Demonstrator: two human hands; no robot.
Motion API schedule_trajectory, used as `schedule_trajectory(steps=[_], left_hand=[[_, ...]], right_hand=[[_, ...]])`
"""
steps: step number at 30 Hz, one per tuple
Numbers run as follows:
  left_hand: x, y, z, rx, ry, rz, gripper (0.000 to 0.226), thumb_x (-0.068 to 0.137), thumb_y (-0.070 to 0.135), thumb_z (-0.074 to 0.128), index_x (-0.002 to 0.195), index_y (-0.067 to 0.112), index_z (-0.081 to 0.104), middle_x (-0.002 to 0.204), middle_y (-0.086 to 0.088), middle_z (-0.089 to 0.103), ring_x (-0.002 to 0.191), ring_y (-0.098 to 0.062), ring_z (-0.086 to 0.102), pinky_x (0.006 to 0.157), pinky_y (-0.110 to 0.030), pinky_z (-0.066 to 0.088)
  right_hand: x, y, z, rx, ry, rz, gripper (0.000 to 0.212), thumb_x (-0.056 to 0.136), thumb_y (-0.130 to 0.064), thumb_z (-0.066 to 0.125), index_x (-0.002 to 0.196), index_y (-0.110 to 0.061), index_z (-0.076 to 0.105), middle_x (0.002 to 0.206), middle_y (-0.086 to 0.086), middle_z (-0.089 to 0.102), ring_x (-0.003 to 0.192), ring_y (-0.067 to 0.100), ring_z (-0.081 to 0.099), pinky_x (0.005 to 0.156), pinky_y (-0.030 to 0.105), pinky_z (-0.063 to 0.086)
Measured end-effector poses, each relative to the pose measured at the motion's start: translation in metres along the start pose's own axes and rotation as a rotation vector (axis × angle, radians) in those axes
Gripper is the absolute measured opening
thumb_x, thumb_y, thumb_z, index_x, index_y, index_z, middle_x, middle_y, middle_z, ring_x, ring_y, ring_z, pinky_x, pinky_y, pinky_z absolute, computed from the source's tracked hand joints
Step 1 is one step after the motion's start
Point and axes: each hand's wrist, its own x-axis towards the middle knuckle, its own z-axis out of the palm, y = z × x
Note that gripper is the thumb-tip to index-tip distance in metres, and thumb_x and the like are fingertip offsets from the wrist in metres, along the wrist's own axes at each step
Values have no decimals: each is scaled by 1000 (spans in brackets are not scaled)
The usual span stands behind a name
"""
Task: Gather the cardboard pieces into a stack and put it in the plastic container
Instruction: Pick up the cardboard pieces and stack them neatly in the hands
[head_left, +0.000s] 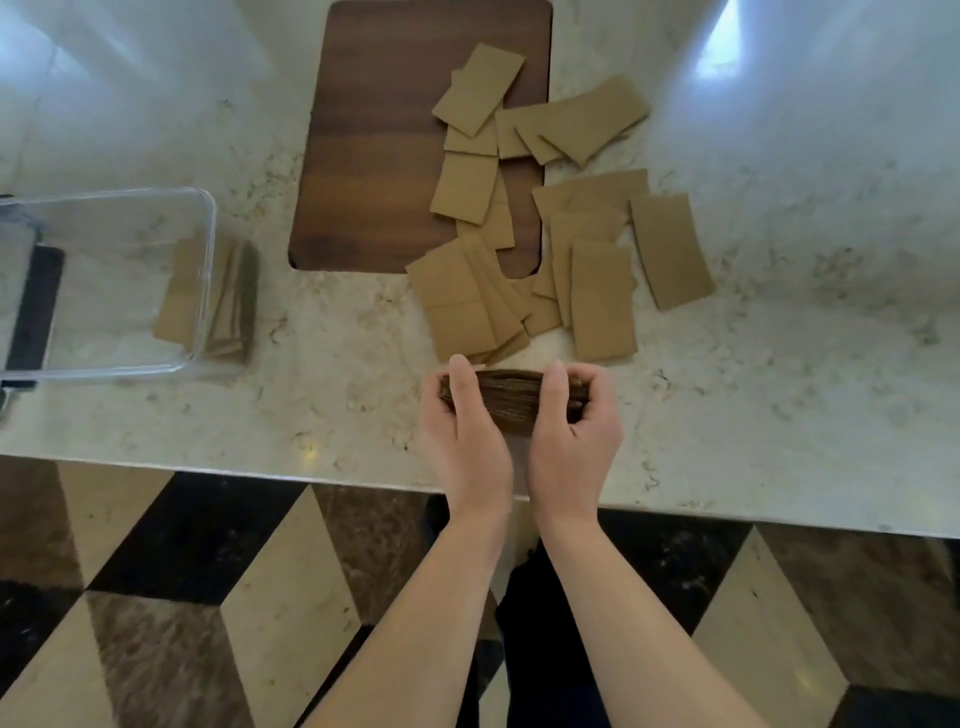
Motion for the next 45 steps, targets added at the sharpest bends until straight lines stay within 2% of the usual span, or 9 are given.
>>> schedule_trajectory(steps=[4,7,10,18,24,31,37,41,45], left_hand=[[15,-4,-2,12,-50,135,26,101,43,47,82,41,66,86,4,70,86,-27,71,67,-43,60],[26,-11,-4,-5,-100,229,26,101,41,47,86,31,65,83,7,70,78,-9,69,61,-22,56],[31,-18,-5,-67,-123,267,22,103,36,49,89,32,67,86,2,72,79,-10,71,63,-22,57],[33,-17,-28,-185,-132,294,14,97,24,61,97,22,75,98,-1,79,96,-22,75,84,-42,62],[28,-7,-14,-116,-145,213,18,102,20,51,95,23,67,88,11,70,84,-9,68,68,-29,58],[36,-3,-24,-91,-157,354,6,101,22,64,98,26,67,94,5,72,88,-10,70,73,-25,60],[40,-10,-15,-42,-113,272,4,101,30,61,99,33,60,97,3,66,92,-24,69,76,-47,63],[41,-11,-16,5,-63,275,16,107,25,58,91,29,57,81,19,63,77,-10,63,68,-39,57],[45,3,-28,33,11,442,20,107,18,58,94,33,54,84,21,63,75,3,61,68,-13,50]], right_hand=[[13,4,9,20,35,-97,16,98,-19,56,99,-34,58,97,-13,72,92,6,70,67,19,58],[19,10,13,33,20,-142,26,96,-16,52,98,-41,57,97,-7,71,93,12,69,70,21,57],[23,15,15,39,12,-203,25,93,-20,51,94,-44,58,92,-5,69,88,17,67,71,35,59],[15,22,8,52,-26,-283,27,92,-19,53,117,-11,58,113,4,66,111,22,65,97,29,52],[16,11,21,50,-11,-161,11,98,-14,51,99,-20,60,91,-4,65,83,12,66,64,31,59],[16,12,18,84,-9,-188,16,98,-20,57,112,-27,58,108,-1,66,98,12,66,76,28,60],[15,18,26,19,-19,-159,10,103,-18,50,108,-19,58,99,-11,64,89,9,65,66,22,57],[10,13,33,-45,-27,-128,16,105,-30,46,93,-27,56,88,4,63,81,27,64,65,53,58],[6,4,43,-42,-41,-175,20,104,-20,43,91,-20,58,84,-7,61,74,7,60,62,26,52]])
